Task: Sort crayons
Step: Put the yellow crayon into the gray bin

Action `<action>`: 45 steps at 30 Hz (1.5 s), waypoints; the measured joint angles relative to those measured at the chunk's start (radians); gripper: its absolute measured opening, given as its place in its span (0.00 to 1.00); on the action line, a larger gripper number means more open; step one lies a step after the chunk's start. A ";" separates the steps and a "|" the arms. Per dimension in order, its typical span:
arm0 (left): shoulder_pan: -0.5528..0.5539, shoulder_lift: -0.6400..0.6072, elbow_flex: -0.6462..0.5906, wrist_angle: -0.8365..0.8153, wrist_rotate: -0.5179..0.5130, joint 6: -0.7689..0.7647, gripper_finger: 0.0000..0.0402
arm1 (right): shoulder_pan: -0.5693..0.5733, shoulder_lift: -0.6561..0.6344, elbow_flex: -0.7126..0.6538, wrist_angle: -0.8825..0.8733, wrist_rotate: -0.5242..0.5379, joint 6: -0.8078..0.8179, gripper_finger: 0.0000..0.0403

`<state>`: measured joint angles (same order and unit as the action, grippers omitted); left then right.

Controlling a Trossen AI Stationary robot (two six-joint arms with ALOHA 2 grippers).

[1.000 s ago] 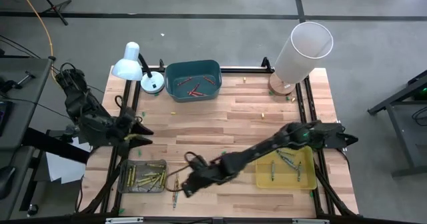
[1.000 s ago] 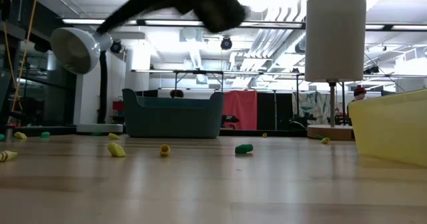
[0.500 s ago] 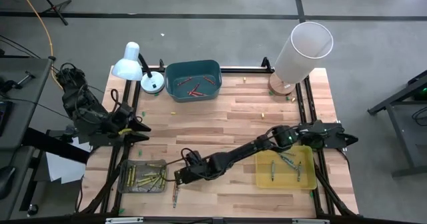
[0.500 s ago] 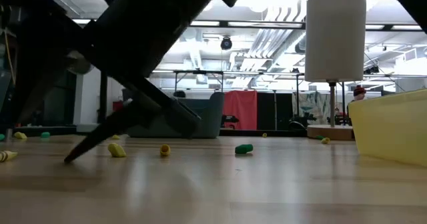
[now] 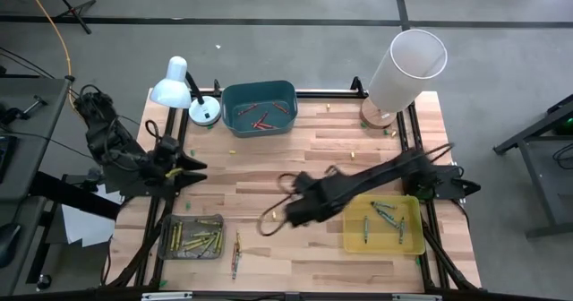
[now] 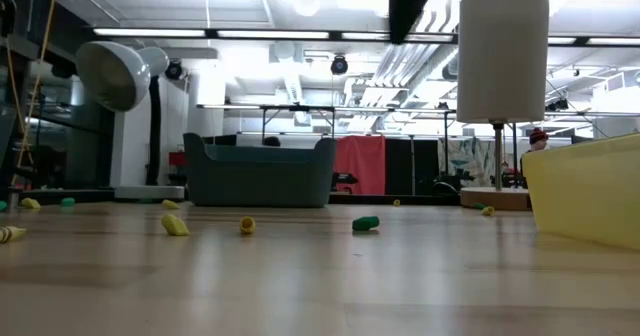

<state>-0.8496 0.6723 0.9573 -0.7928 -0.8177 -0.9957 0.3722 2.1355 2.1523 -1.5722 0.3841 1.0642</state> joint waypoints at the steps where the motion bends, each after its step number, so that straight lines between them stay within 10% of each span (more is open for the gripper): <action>1: 0.009 0.009 0.000 0.013 -0.008 -0.010 0.49 | 0.002 -0.075 -0.104 0.037 -0.009 -0.020 0.04; 9: 0.165 0.198 0.000 0.257 0.019 -0.013 0.49 | 0.091 -0.841 -1.100 0.621 -0.052 0.190 0.01; 16: 0.352 0.528 0.133 0.256 0.603 -0.182 0.49 | 0.156 -1.276 -1.576 1.270 -0.040 0.183 0.00; 22: 0.362 0.909 0.372 -0.057 0.943 -0.278 0.49 | 0.145 -1.337 -1.665 1.409 -0.020 0.085 0.00; 30: 0.339 1.244 0.526 -0.304 0.872 -0.533 0.49 | 0.136 -1.316 -1.665 1.393 -0.023 0.063 0.00; 45: 0.327 1.354 0.528 -0.308 0.884 -0.842 0.49 | 0.136 -1.316 -1.665 1.366 -0.031 0.029 0.00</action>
<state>-0.5230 2.0262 1.4853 -1.1011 0.0658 -1.8379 0.5087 0.8194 0.4870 -0.2058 0.3529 1.0931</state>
